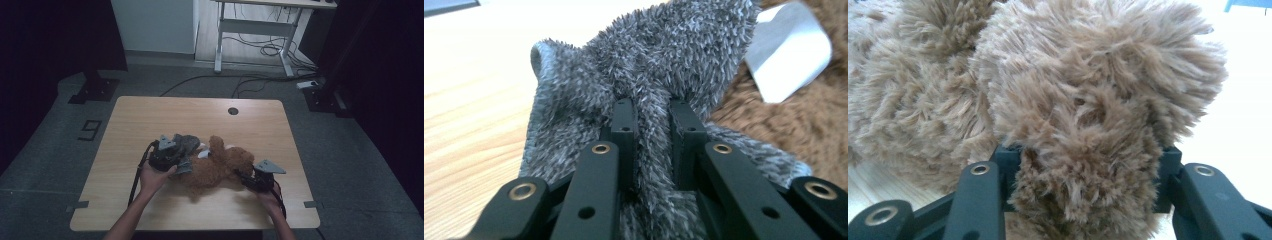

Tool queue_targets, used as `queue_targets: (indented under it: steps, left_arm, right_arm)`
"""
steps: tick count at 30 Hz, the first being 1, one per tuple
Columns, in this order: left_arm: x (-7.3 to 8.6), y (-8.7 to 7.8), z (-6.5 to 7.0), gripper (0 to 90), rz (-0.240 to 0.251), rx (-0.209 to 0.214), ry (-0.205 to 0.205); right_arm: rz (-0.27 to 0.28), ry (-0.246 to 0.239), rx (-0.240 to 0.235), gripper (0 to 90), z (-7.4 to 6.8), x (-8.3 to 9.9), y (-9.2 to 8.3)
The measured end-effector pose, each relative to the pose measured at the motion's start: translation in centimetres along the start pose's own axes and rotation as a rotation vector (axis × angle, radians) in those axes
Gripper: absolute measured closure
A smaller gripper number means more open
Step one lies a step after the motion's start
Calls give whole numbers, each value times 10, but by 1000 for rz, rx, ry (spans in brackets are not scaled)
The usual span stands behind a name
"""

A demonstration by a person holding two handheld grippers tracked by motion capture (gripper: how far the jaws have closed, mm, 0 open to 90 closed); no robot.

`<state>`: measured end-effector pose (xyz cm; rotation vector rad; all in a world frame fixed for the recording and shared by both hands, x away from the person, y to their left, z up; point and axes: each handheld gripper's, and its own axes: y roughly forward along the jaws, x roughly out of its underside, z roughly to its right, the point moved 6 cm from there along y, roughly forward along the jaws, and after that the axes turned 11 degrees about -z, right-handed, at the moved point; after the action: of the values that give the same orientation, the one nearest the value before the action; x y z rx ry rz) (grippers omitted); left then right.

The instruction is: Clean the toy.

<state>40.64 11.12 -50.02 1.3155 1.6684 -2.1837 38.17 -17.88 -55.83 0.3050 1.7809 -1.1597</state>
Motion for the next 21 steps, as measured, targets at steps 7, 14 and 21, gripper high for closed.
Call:
queue_targets:
  steps: [7, 14, 21]
  left_arm:
    - [21, -1, -29, 758, -30, -35, -84]
    - [14, -24, -37, 758, 54, 2, -125]
    - [-38, -45, 24, 757, 139, 80, 12]
  right_arm:
    - [1, 4, -13, 503, 1, 0, 0]
    - [4, 24, -10, 506, 2, -1, 2]
    - [5, 27, -7, 505, 2, -3, 4]
